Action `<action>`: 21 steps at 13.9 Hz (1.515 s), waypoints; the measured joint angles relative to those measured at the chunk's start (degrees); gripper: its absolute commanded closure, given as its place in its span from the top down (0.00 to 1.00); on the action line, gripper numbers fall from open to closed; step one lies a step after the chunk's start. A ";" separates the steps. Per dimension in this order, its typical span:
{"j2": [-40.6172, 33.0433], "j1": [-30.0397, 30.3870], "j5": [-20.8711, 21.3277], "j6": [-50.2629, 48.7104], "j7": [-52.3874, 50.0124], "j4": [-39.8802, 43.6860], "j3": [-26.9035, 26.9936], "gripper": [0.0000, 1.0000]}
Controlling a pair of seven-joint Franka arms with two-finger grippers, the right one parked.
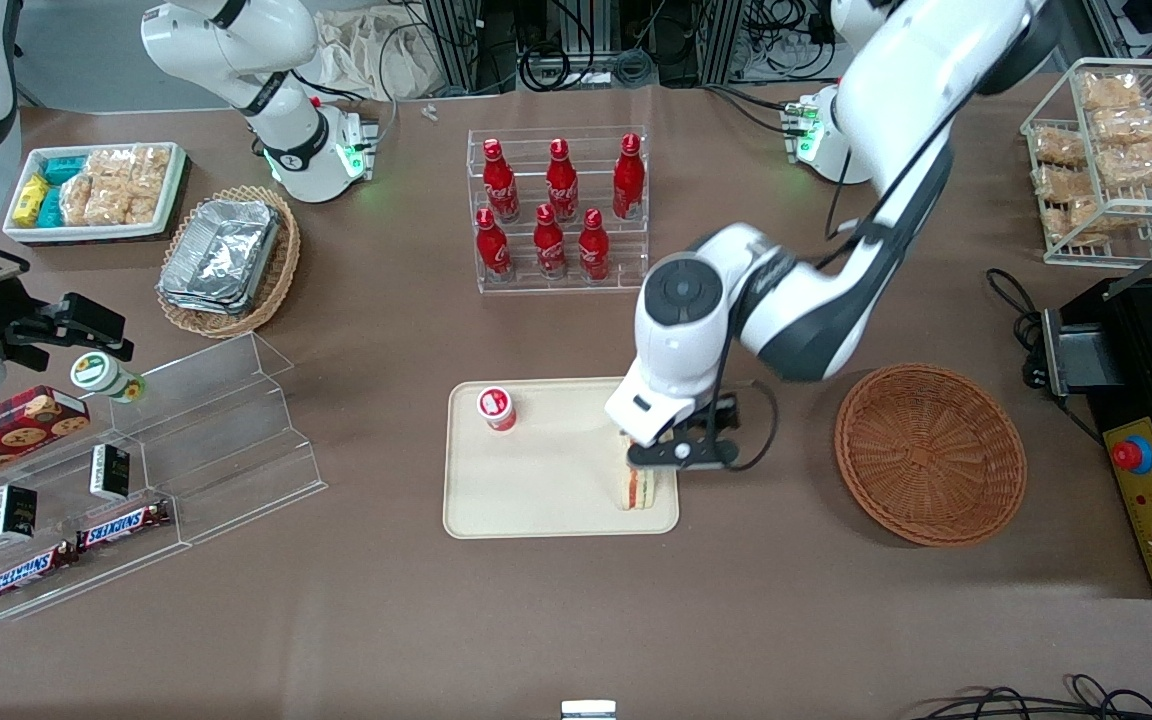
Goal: Place sandwich from basket to tray
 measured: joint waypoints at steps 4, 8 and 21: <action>-7.48 5.95 -5.01 -10.14 11.96 -0.15 0.14 1.00; -11.53 12.50 -10.70 -12.65 18.20 -0.24 0.21 1.00; -30.48 10.39 -27.15 -24.55 45.28 -5.23 28.46 1.00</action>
